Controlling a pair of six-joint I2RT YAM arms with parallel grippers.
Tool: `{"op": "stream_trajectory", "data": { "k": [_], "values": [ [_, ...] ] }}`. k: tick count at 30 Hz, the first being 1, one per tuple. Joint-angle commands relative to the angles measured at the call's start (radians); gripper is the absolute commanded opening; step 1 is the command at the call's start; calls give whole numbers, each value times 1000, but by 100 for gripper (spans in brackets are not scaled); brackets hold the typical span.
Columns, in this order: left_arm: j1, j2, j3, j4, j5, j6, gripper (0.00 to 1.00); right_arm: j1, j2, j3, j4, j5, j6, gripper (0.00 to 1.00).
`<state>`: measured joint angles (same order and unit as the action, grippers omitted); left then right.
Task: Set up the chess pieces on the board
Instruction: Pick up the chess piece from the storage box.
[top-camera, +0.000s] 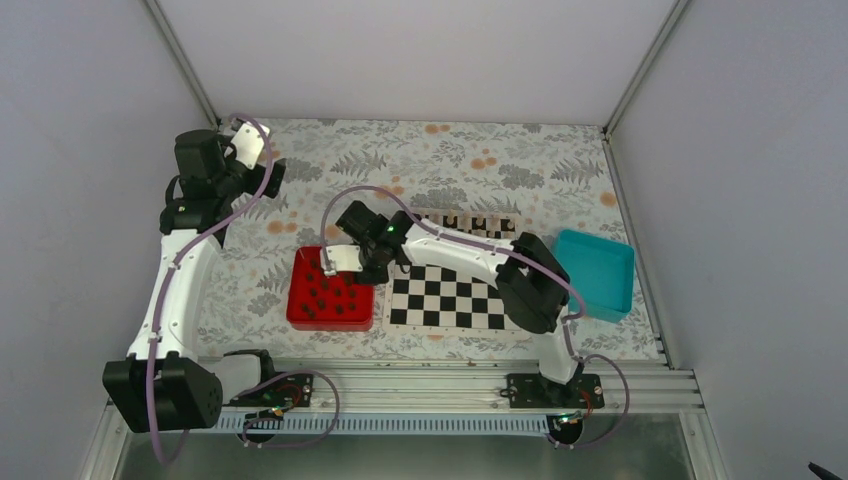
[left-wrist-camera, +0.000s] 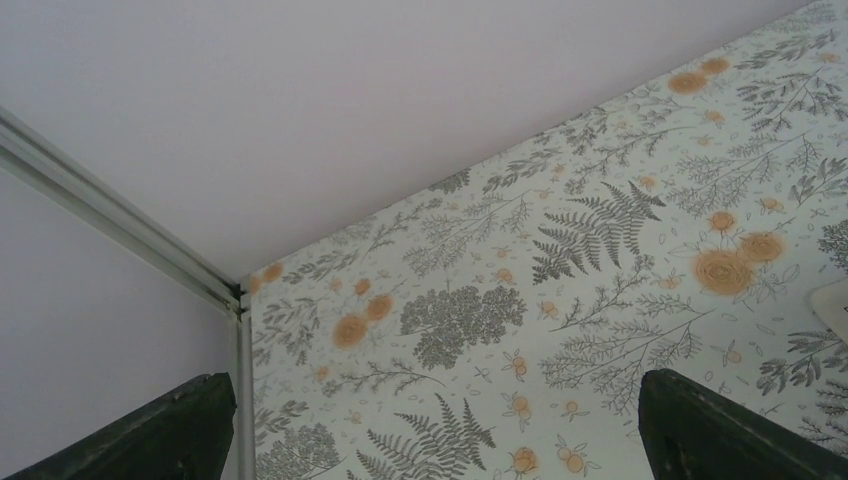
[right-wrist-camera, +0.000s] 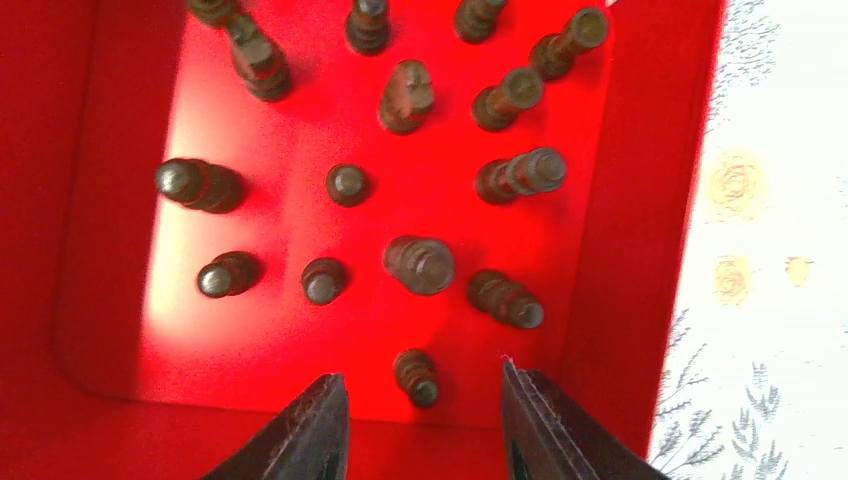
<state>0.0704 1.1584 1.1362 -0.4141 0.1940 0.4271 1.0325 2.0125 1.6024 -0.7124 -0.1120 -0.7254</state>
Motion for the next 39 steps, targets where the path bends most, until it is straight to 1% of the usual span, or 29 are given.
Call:
{"op": "stream_trajectory", "data": {
  "k": [1,8,12,20,28,31,34,39],
  "values": [
    [5,-22,-19,38,-14,-19,100,-5,16,70,21,7,1,41],
    [5,-39,-52,60,-18,-17,100,0,75,134,-31,-57,6,38],
    [5,-39,-58,61,-15,-20,100,7,109,166,-50,-88,4,39],
    [5,-39,-61,66,-8,-21,100,13,167,223,-77,-94,7,37],
    [4,-43,-67,69,-1,-19,100,15,213,249,-99,-79,8,33],
    [4,-43,-69,67,6,-14,100,16,221,253,-104,-84,8,29],
    [6,-44,-70,60,22,-4,100,17,231,265,-109,-70,13,21],
    [6,-48,-76,60,24,-2,100,17,210,270,-111,-78,21,11]
  ]
}}
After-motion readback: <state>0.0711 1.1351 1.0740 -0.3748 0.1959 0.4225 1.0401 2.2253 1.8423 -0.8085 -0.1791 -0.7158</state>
